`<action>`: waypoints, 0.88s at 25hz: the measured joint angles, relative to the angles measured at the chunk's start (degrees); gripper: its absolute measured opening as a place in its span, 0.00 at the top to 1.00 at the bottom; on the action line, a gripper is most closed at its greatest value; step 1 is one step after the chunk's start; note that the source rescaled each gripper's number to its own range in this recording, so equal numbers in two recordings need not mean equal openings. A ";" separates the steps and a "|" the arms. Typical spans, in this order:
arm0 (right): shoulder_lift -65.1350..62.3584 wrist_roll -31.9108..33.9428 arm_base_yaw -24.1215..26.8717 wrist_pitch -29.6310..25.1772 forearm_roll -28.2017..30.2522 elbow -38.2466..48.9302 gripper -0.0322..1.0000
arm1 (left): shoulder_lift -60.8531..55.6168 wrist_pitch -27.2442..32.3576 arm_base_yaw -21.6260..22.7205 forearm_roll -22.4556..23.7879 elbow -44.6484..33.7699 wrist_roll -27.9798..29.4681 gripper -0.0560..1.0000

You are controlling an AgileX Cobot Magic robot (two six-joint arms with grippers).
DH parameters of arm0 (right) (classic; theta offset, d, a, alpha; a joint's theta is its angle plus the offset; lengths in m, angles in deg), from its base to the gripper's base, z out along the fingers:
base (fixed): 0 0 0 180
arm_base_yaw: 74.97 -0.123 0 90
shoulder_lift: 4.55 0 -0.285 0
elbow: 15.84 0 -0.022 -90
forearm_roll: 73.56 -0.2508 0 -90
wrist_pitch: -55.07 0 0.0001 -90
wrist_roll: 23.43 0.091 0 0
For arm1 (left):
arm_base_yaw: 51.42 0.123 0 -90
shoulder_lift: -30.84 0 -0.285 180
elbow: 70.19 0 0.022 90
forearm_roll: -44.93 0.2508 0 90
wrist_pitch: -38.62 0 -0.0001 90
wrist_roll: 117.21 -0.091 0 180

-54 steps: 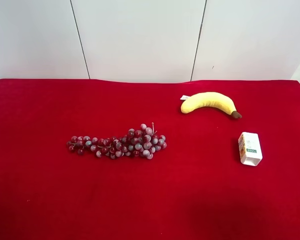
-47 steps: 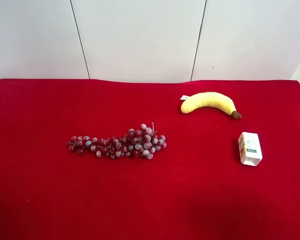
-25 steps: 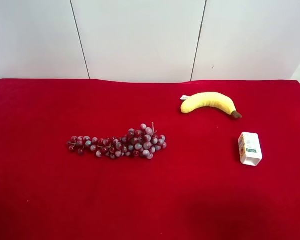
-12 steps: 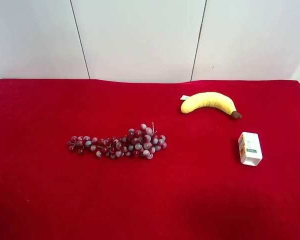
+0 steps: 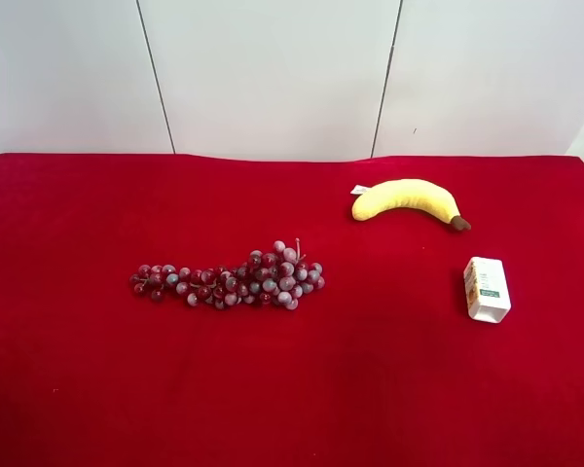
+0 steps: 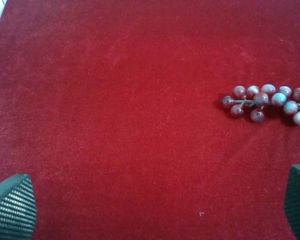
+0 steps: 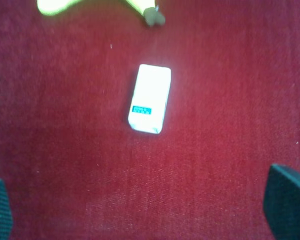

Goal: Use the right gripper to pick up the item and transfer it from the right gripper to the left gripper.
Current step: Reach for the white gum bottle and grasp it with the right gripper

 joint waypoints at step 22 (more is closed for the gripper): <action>36.72 3.74 0.00 3.98 0.46 -1.34 0.00 | 0.00 0.00 0.00 -0.05 0.00 0.00 0.00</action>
